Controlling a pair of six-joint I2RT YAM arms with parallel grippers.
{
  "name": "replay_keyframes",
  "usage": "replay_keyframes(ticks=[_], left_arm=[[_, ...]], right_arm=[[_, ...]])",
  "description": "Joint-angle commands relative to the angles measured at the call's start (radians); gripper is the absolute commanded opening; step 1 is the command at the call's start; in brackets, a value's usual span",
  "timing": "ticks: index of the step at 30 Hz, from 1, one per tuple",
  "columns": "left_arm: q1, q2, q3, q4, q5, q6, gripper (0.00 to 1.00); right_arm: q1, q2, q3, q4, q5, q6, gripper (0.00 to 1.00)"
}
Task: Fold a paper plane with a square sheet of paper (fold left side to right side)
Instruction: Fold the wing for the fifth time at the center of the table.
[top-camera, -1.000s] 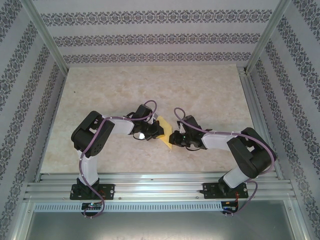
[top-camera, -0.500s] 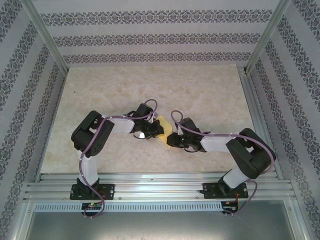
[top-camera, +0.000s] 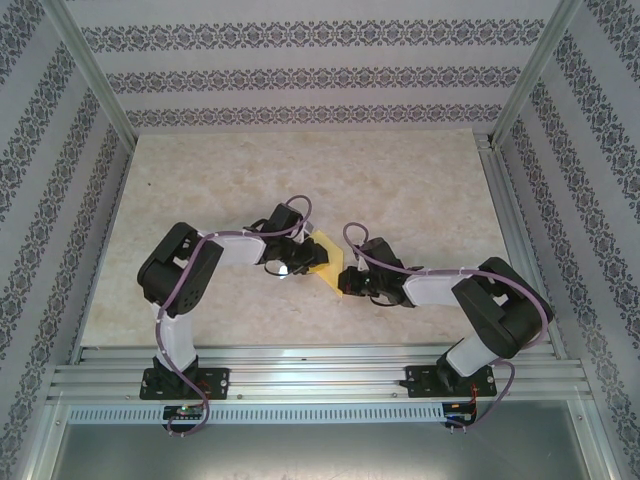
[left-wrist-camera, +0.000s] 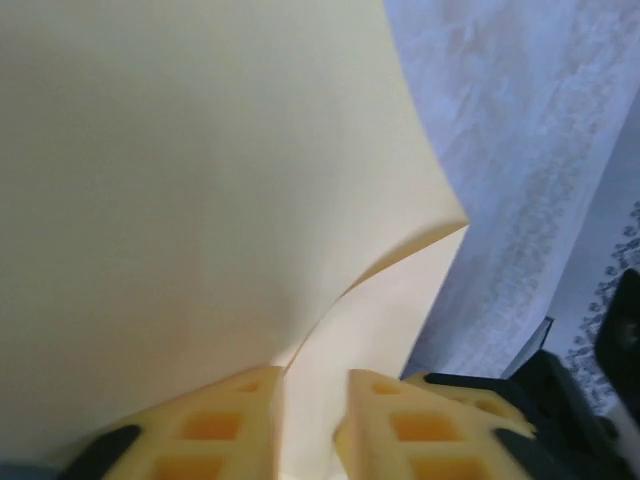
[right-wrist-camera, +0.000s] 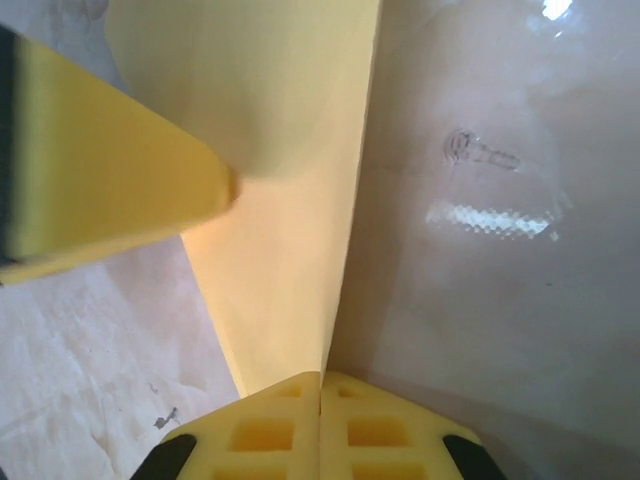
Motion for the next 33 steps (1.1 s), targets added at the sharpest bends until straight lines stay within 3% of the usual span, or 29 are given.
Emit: replay_keyframes(ticks=[1, 3, 8, 13, 19, 33], left_arm=[[0.067, -0.106, 0.072, -0.067, 0.027, 0.033, 0.46], [0.083, -0.119, 0.123, -0.130, 0.043, 0.055, 0.57], [0.083, -0.078, 0.267, -0.271, 0.106, 0.080, 0.62], [0.070, 0.005, 0.385, -0.435, 0.120, 0.136, 0.62], [0.053, 0.083, 0.400, -0.454, 0.185, 0.099, 0.62], [0.051, 0.195, 0.551, -0.651, 0.140, 0.113, 0.59]], right_arm=[[0.037, -0.024, 0.022, -0.073, 0.110, -0.098, 0.00], [0.059, -0.027, 0.028, -0.094, 0.157, -0.133, 0.00], [0.134, -0.040, 0.048, -0.164, 0.298, -0.216, 0.00], [0.172, -0.028, 0.063, -0.189, 0.358, -0.257, 0.00], [0.203, 0.005, 0.072, -0.196, 0.399, -0.280, 0.00], [0.235, 0.073, 0.128, -0.237, 0.419, -0.308, 0.00]])
